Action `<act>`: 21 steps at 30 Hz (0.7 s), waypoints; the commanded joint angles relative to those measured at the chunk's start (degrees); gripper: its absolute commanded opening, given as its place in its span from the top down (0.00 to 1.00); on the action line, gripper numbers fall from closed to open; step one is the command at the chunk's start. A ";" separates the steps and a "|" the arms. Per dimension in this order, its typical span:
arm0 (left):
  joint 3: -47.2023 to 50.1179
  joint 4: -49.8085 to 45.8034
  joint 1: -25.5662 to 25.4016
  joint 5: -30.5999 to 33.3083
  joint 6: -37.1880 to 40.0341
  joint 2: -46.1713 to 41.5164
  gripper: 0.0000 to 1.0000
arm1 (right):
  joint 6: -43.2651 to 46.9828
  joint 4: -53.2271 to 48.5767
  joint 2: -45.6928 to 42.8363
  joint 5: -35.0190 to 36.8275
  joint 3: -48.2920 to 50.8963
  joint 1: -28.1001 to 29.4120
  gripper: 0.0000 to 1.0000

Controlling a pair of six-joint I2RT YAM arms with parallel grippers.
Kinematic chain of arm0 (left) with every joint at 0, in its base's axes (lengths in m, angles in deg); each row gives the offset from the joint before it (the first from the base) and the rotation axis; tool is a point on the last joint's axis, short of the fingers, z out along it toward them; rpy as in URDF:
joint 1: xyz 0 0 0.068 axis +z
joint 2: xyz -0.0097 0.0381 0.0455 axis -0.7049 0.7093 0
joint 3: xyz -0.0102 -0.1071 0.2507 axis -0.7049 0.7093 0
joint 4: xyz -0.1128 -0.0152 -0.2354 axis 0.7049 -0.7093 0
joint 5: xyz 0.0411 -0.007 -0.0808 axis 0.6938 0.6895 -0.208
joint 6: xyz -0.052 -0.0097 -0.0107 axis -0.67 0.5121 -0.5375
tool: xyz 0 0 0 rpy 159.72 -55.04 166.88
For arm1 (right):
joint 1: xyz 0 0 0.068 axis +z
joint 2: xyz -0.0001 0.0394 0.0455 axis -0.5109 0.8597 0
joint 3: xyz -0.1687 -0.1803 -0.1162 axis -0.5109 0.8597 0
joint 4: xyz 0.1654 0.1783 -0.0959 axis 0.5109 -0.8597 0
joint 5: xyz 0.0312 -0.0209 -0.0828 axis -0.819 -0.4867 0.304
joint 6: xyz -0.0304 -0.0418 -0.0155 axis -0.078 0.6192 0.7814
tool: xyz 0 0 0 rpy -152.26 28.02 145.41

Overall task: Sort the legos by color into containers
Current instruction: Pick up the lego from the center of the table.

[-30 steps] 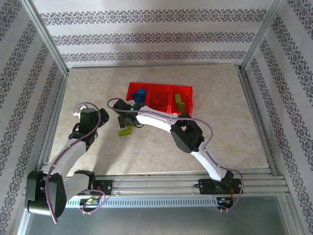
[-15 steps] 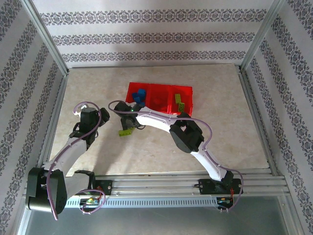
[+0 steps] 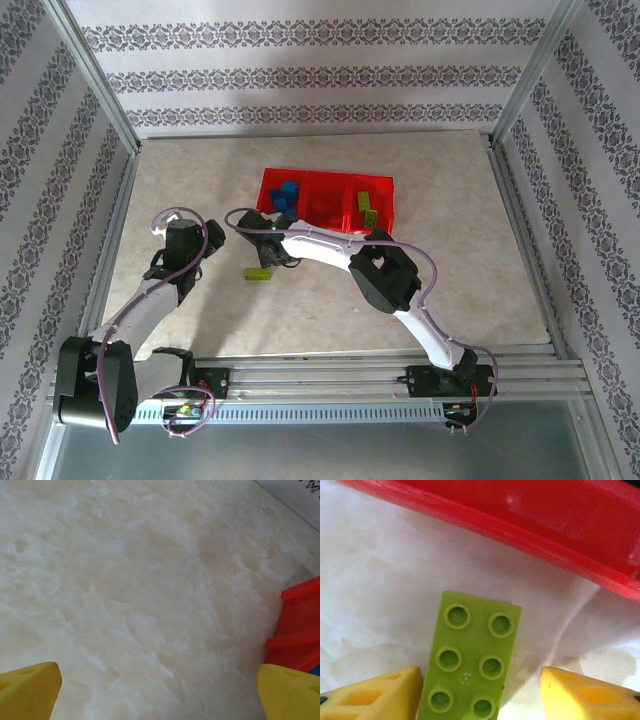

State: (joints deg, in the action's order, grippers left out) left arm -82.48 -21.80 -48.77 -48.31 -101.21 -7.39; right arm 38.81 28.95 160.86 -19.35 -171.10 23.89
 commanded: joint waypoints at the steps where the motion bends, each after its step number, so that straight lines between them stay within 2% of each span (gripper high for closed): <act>1: 0.75 2.42 0.96 -0.81 -0.79 0.48 0.00 | -0.21 0.00 -1.88 -1.28 1.02 -0.21 0.46; 3: 0.71 2.43 0.96 -0.81 -0.76 0.43 0.00 | -0.08 0.05 -1.82 -1.64 1.04 -0.34 0.54; 12: 0.41 1.83 0.96 -0.89 -0.44 0.22 0.00 | 1.35 3.66 -4.66 -2.96 4.42 -0.35 0.73; 15: -0.01 1.02 0.96 -0.89 0.00 0.20 0.00 | 1.76 5.76 -6.87 -3.05 7.15 -0.21 0.83; 21: -0.53 0.29 0.96 -0.89 0.20 -0.14 0.01 | 2.06 7.25 -11.32 -2.32 11.73 -0.17 0.84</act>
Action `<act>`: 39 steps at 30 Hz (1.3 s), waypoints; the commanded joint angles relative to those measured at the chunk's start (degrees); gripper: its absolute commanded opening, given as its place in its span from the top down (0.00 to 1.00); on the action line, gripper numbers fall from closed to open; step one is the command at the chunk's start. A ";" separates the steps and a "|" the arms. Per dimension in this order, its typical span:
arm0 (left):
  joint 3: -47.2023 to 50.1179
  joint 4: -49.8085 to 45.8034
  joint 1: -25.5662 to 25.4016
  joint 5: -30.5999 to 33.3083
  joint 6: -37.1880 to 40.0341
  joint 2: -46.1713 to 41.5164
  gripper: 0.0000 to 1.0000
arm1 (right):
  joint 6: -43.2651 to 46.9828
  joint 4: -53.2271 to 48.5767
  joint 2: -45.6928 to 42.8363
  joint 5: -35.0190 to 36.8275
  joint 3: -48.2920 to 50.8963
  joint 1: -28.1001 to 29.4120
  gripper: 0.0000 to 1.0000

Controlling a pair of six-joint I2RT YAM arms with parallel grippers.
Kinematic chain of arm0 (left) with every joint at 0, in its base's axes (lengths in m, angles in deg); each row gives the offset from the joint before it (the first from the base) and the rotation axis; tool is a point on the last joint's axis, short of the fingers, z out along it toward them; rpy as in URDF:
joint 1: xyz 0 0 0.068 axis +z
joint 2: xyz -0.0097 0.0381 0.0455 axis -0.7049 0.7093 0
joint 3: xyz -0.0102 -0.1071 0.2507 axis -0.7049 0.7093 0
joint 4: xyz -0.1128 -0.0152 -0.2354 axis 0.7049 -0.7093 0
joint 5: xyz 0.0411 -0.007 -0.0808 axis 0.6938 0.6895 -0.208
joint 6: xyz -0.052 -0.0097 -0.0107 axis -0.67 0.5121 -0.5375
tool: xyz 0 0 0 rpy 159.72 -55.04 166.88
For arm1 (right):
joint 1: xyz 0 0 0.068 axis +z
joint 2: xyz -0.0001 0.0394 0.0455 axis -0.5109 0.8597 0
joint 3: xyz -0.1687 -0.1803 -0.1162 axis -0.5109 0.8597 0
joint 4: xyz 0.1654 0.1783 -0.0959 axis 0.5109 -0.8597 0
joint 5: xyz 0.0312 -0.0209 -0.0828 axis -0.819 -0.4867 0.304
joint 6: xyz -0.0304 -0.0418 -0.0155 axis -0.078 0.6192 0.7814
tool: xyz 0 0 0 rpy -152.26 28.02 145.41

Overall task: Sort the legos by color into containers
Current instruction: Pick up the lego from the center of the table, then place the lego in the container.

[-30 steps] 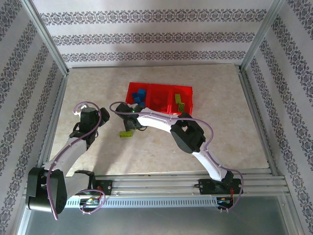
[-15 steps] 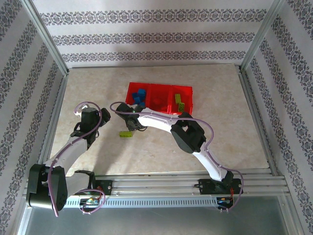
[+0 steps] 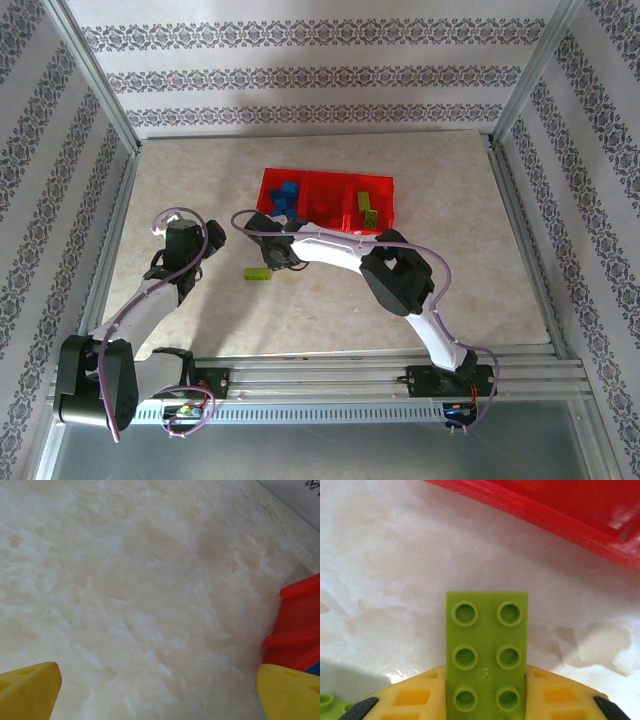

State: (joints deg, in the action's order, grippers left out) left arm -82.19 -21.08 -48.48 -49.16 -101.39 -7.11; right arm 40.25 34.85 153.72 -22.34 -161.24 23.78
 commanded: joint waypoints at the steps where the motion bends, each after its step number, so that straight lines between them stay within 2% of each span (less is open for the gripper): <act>1: -0.84 -0.52 0.67 -0.04 0.49 -0.55 0.00 | 0.71 1.55 -5.11 1.06 2.79 -0.06 0.84; 12: -1.39 -1.76 0.68 -0.02 0.97 -1.44 0.00 | 2.38 2.98 -20.65 8.36 14.28 -2.16 0.80; 22: -1.50 -2.53 0.70 -0.17 0.99 -2.04 0.00 | 3.56 2.96 -29.57 10.83 21.43 -13.72 0.79; 30: -1.33 -2.28 0.69 -0.89 0.44 -1.91 0.00 | 6.90 2.91 -28.48 9.27 21.58 -23.75 0.77; 39: -1.31 -2.63 0.67 -1.28 0.13 -1.69 0.00 | 10.00 3.43 -19.63 8.75 15.25 -28.38 0.76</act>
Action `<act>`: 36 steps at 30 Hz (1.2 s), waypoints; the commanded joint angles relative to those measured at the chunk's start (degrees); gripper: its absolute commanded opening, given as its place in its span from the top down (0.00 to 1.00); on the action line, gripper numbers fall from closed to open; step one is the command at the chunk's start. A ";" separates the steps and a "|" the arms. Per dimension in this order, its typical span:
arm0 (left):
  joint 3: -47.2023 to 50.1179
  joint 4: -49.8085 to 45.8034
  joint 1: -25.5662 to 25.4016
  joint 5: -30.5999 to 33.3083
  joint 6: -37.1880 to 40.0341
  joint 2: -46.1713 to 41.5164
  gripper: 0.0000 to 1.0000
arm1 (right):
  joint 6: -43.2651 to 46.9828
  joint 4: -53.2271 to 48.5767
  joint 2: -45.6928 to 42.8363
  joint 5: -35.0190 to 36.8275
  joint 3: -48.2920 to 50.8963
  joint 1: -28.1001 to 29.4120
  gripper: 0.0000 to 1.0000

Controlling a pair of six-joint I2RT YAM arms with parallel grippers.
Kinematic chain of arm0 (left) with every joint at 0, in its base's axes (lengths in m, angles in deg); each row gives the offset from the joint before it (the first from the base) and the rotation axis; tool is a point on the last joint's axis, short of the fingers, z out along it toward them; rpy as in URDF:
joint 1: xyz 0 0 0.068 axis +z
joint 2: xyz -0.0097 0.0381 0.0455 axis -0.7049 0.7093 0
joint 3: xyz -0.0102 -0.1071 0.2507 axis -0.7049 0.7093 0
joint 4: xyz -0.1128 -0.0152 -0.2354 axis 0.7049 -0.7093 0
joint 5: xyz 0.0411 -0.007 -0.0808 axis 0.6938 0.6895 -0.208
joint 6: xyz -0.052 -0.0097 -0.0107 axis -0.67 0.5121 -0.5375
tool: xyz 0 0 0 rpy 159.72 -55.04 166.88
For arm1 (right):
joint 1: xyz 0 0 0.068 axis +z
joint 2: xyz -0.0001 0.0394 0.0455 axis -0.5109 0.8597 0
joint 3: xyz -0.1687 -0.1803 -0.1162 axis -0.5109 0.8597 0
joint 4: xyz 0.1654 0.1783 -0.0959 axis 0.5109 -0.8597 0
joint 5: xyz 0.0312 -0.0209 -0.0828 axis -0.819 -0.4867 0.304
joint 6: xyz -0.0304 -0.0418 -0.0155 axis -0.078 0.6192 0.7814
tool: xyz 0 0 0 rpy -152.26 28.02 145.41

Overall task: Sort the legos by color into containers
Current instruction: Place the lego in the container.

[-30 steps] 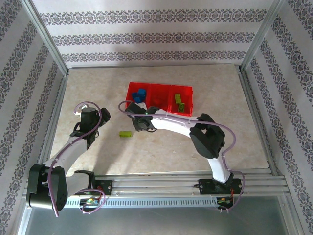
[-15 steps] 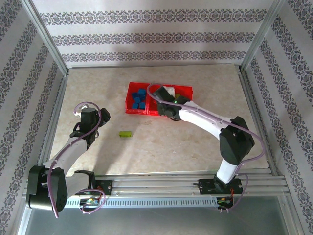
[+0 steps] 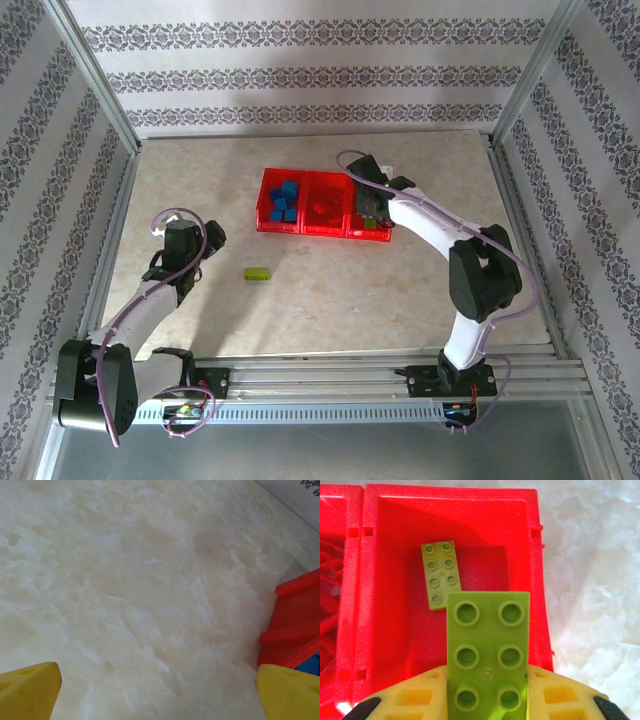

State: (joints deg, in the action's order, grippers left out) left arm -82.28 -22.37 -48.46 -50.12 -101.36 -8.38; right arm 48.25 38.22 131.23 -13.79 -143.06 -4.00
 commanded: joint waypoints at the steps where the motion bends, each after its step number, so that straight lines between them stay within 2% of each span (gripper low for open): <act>1: -1.23 -1.35 0.66 -0.39 0.14 -0.36 0.00 | 2.11 -0.07 3.81 0.23 -3.83 -0.78 0.76; 8: -1.13 -1.44 0.65 -0.48 0.10 -0.23 0.00 | 3.48 -0.98 7.94 2.23 -8.47 -1.36 0.73; 20: -0.98 -1.50 0.65 -0.33 -0.13 -0.16 0.00 | 4.28 -1.26 10.27 3.51 -9.95 -2.66 0.68; 36: -1.23 -1.74 0.65 -0.21 -0.19 -0.34 0.00 | 4.81 -1.70 8.87 4.63 -9.98 -2.64 0.52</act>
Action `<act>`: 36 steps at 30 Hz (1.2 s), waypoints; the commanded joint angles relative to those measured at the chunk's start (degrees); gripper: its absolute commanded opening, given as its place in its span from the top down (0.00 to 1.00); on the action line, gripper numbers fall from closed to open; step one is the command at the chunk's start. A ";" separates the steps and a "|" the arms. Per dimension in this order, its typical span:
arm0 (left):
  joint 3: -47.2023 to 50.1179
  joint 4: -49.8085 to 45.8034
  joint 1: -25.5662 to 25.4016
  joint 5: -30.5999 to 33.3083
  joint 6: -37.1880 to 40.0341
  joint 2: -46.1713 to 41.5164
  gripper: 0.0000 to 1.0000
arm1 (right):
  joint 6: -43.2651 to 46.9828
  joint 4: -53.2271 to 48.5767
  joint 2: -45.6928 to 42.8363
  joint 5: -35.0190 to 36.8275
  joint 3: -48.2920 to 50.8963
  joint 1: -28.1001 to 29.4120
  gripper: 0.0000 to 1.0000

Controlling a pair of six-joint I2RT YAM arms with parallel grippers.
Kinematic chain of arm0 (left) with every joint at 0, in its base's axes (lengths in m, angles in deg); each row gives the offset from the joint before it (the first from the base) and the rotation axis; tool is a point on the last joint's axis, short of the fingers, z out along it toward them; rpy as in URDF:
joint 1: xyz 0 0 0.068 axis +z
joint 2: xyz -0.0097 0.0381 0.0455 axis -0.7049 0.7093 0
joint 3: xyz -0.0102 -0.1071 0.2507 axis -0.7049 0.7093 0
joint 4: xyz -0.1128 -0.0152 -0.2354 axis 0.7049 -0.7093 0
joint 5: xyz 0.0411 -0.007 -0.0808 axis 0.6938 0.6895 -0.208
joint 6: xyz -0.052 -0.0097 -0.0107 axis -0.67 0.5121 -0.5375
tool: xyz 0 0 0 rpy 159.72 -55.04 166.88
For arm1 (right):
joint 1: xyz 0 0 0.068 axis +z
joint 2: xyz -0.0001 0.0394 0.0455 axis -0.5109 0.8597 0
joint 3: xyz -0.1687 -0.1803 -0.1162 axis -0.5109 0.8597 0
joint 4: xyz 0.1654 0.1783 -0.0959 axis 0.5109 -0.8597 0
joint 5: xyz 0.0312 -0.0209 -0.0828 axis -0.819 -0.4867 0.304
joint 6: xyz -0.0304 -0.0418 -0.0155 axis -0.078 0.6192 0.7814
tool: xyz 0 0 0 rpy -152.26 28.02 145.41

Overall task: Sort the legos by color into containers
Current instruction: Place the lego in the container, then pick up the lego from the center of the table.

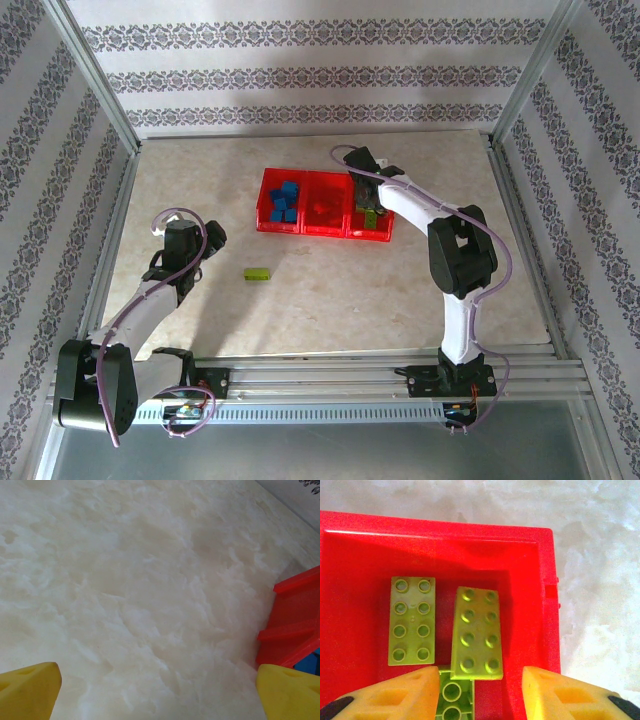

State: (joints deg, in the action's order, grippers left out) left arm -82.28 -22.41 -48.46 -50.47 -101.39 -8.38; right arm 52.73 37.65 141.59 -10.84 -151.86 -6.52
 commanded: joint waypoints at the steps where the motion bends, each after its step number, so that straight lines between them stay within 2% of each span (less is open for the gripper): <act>1: -1.19 -1.76 0.66 0.13 -0.13 -0.49 0.00 | 0.38 -1.14 -1.93 1.74 -0.99 0.01 0.52; 6: -1.33 -1.95 0.70 0.18 -0.13 -0.83 0.01 | 0.95 -0.88 -6.13 2.98 0.70 1.61 0.42; 8: -1.37 -2.07 0.70 0.22 -0.09 -1.02 0.00 | 1.45 -0.62 -8.17 4.10 1.50 2.86 0.28; 9: -1.34 -2.16 0.65 0.22 -0.04 -1.10 0.00 | 1.71 -0.33 -9.58 4.97 2.06 3.72 0.04; 10: -1.40 -2.21 0.67 0.22 -0.09 -1.15 0.00 | 2.08 -0.08 -10.45 5.49 2.63 4.48 0.02; 16: -1.46 -3.15 0.65 0.70 0.22 -2.49 0.00 | 3.92 2.46 -16.57 6.87 5.84 9.92 0.02; 24: -1.76 -5.85 0.73 4.22 1.30 -5.31 0.00 | 4.54 7.90 -21.94 -0.79 10.43 17.40 0.02; 30: -2.09 -8.28 0.74 7.28 2.07 -7.64 0.00 | 3.62 10.72 -21.01 -9.16 11.13 22.14 0.02; 36: -1.94 -10.12 0.83 9.68 2.11 -10.00 0.00 | 4.63 11.38 -16.87 -12.34 9.08 26.37 0.02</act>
State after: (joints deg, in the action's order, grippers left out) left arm -82.76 -29.67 -48.44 -43.50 -100.27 -16.97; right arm 56.80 47.88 122.40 -19.96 -141.35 18.60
